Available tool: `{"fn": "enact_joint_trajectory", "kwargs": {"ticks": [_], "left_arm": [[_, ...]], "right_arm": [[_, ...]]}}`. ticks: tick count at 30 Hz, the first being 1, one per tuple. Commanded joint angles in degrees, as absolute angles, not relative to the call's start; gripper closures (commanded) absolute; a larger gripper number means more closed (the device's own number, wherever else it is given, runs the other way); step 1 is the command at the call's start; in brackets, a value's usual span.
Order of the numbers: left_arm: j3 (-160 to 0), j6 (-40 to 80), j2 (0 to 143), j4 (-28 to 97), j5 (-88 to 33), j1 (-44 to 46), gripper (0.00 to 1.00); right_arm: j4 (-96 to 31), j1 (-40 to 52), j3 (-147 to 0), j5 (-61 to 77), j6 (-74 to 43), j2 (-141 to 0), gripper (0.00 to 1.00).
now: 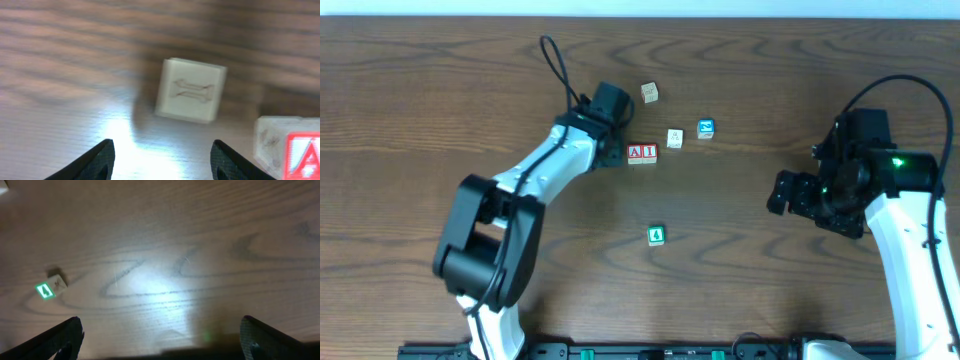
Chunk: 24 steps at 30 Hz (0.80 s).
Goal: Spell out Ai2
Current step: 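Raise the left gripper away and swing the right gripper toward the blue '2' block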
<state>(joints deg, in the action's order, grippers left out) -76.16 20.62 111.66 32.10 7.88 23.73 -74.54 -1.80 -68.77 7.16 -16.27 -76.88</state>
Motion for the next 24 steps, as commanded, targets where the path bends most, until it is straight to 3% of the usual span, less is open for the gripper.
{"fn": "enact_joint_trajectory", "kwargs": {"ticks": [1, 6, 9, 17, 24], "left_arm": [[-81.23, 17.74, 104.71, 35.16, 13.91, 22.5, 0.37], [-84.64, 14.79, 94.63, 40.86, 14.2, 22.22, 0.25], [-84.93, 14.11, 88.51, 43.27, 14.59, 22.13, 0.04], [-84.93, 14.11, 80.07, 50.52, 21.85, 22.13, 0.05], [-84.93, 15.46, 77.65, 54.5, 20.91, 22.15, 0.05]], "right_arm": [[-73.82, -2.17, -68.66, 5.45, -20.6, -76.79, 0.01], [-70.22, -2.17, -68.69, 5.61, -29.21, -76.77, 0.01], [-66.46, -2.17, -68.69, 7.88, -37.32, -76.79, 0.01], [-57.6, 0.78, -68.69, 9.5, -55.02, -76.88, 0.01], [-48.77, 7.49, -68.97, 6.85, -69.73, -80.09, 0.04]]}}
